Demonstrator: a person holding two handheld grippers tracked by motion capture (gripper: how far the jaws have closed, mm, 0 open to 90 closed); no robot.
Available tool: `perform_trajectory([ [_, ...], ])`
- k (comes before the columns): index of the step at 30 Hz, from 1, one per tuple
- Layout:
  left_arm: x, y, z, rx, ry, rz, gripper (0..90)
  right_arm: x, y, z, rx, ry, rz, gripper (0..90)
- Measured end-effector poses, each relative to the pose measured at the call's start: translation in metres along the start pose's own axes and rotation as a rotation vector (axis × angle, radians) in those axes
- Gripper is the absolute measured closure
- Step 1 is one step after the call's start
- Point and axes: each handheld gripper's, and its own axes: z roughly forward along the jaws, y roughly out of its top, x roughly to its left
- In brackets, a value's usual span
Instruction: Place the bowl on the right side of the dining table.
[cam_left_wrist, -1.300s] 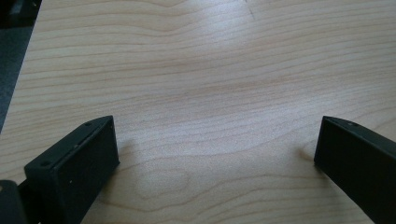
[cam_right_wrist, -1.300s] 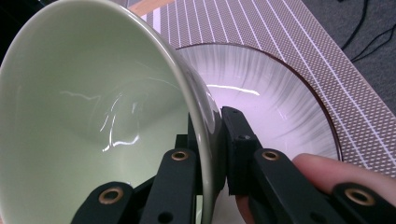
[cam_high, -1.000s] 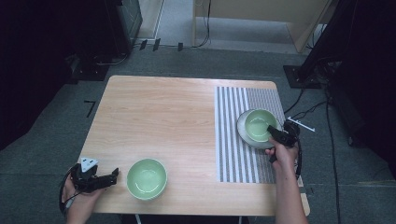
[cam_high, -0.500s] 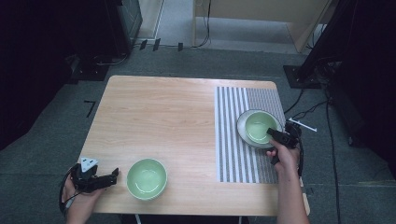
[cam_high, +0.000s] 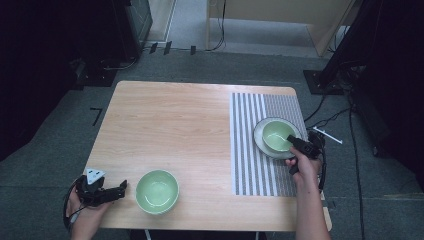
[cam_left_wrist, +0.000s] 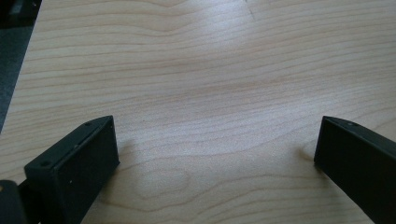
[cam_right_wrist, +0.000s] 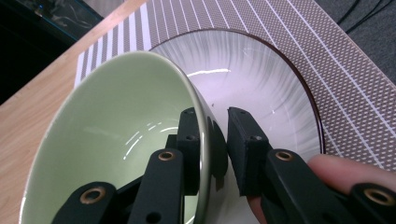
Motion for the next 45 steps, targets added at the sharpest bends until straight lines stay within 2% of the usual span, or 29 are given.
perform_trajectory([
  [5, 0.000, 0.000, 0.000, 0.000, 0.000, 0.000, 0.0, 0.002, -0.001, 0.001, -0.035, 0.017, 0.007, 69.2],
  [7, 0.000, 0.000, 0.000, 0.000, 0.000, 0.000, 0.0, 0.003, -0.001, 0.000, -0.062, 0.034, -0.003, 61.3],
  [13, 0.000, 0.000, 0.000, 0.001, 0.000, 0.000, 0.0, 0.007, -0.002, -0.006, -0.130, 0.044, -0.081, 42.8],
  [17, 0.000, 0.000, 0.000, 0.001, 0.000, 0.000, 0.0, 0.014, -0.005, -0.011, -0.160, 0.042, -0.186, 28.8],
  [19, 0.000, 0.000, 0.000, 0.000, 0.000, 0.000, 0.0, 0.019, -0.006, -0.014, -0.182, 0.058, -0.216, 20.2],
  [22, 0.000, 0.000, 0.000, 0.000, 0.000, 0.000, 0.0, 0.026, -0.007, -0.021, -0.207, 0.070, -0.256, 14.1],
  [26, 0.000, 0.000, 0.000, 0.000, 0.000, 0.000, 0.0, 0.030, -0.007, -0.029, -0.196, 0.121, -0.290, 0.0],
  [29, 0.000, 0.000, 0.000, 0.000, 0.000, 0.000, 0.0, 0.030, -0.012, -0.032, -0.175, 0.117, -0.342, 0.0],
  [32, 0.000, 0.000, 0.000, 0.000, 0.000, 0.000, 0.0, 0.027, -0.019, -0.034, -0.166, 0.104, -0.370, 0.0],
  [45, 0.000, 0.000, 0.000, 0.000, 0.000, 0.000, 0.0, 0.026, -0.037, -0.045, -0.177, 0.088, -0.400, 0.0],
])
